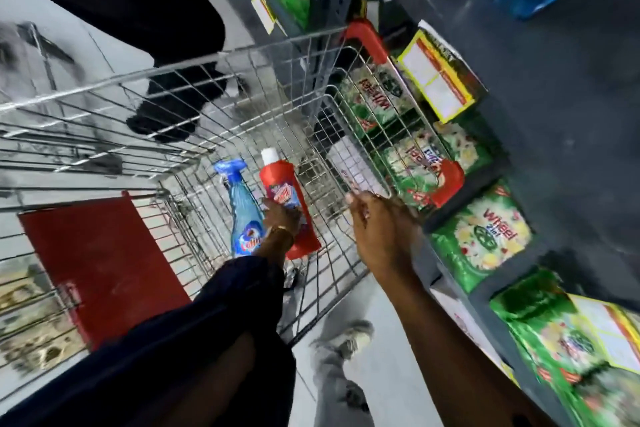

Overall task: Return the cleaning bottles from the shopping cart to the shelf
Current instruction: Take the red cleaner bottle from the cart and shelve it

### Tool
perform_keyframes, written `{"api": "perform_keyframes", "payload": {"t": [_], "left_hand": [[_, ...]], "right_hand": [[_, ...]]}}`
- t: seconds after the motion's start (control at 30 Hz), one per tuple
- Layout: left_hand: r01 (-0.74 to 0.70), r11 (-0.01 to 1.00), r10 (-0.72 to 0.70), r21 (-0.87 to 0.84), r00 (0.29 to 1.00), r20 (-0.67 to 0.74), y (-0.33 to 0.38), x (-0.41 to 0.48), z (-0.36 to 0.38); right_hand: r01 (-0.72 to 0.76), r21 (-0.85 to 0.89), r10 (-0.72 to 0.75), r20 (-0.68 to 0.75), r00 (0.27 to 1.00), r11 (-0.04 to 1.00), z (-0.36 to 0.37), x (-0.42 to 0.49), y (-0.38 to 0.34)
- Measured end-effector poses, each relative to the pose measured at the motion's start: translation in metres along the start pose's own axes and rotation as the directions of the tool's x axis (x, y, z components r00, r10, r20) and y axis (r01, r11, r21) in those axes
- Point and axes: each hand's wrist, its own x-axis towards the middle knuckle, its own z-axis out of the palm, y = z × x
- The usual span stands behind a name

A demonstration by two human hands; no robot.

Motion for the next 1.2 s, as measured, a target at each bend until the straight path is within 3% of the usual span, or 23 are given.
{"api": "perform_keyframes", "payload": {"t": [0.17, 0.27, 0.37, 0.5, 0.57, 0.6, 0.63, 0.7, 0.77, 0.83, 1.0, 1.2], "left_hand": [[0.066, 0.997, -0.067, -0.034, 0.998, -0.013, -0.006, 0.01, -0.009], [0.029, 0.997, -0.027, -0.07, 0.999, 0.019, -0.006, 0.01, -0.014], [-0.124, 0.978, 0.127, -0.168, 0.992, 0.009, 0.002, -0.001, -0.025], [-0.388, 0.873, 0.389, -0.296, 0.919, -0.056, 0.034, -0.053, -0.062], [-0.489, 0.789, 0.505, -0.371, 0.861, -0.061, 0.054, -0.088, -0.084], [-0.531, 0.741, 0.559, -0.412, 0.827, -0.06, 0.062, -0.109, -0.093], [-0.562, 0.693, 0.608, -0.45, 0.792, -0.053, 0.071, -0.129, -0.103], [-0.597, 0.614, 0.688, -0.515, 0.725, -0.021, 0.084, -0.169, -0.116], [-0.628, 0.574, 0.736, -0.526, 0.677, -0.005, 0.094, -0.213, -0.123], [-0.657, 0.555, 0.775, -0.511, 0.631, 0.029, 0.1, -0.252, -0.121], [-0.652, 0.528, 0.847, -0.544, 0.453, 0.278, 0.089, -0.319, -0.09], [-0.616, 0.578, 0.807, -0.536, 0.334, 0.487, 0.062, -0.371, -0.039]], "right_hand": [[0.014, -0.019, -0.015, -0.039, 0.999, 1.0, -0.008, -0.004, -0.002], [0.015, 0.012, -0.015, -0.032, 0.999, 1.0, -0.011, -0.006, -0.006], [0.007, 0.0, -0.007, 0.024, 1.0, 1.0, -0.01, -0.007, -0.005], [0.016, -0.01, -0.015, 0.05, 0.999, 1.0, -0.019, -0.009, -0.009], [0.036, 0.076, -0.044, 0.103, 0.994, 0.996, -0.03, -0.012, -0.01], [0.021, 0.208, -0.05, 0.135, 0.99, 0.978, -0.037, -0.016, -0.01], [-0.033, 0.401, -0.039, 0.172, 0.984, 0.915, -0.048, -0.021, -0.01], [-0.196, 0.769, -0.011, 0.255, 0.967, 0.608, -0.07, -0.037, -0.013], [-0.274, 0.902, 0.0, 0.291, 0.957, 0.334, -0.096, -0.062, -0.004], [-0.23, 0.951, -0.03, 0.241, 0.97, 0.206, -0.117, -0.093, 0.014], [-0.195, 0.977, 0.123, 0.183, 0.975, 0.091, -0.146, -0.169, 0.07], [-0.199, 0.978, 0.344, 0.165, 0.925, 0.067, -0.147, -0.245, 0.133]]}}
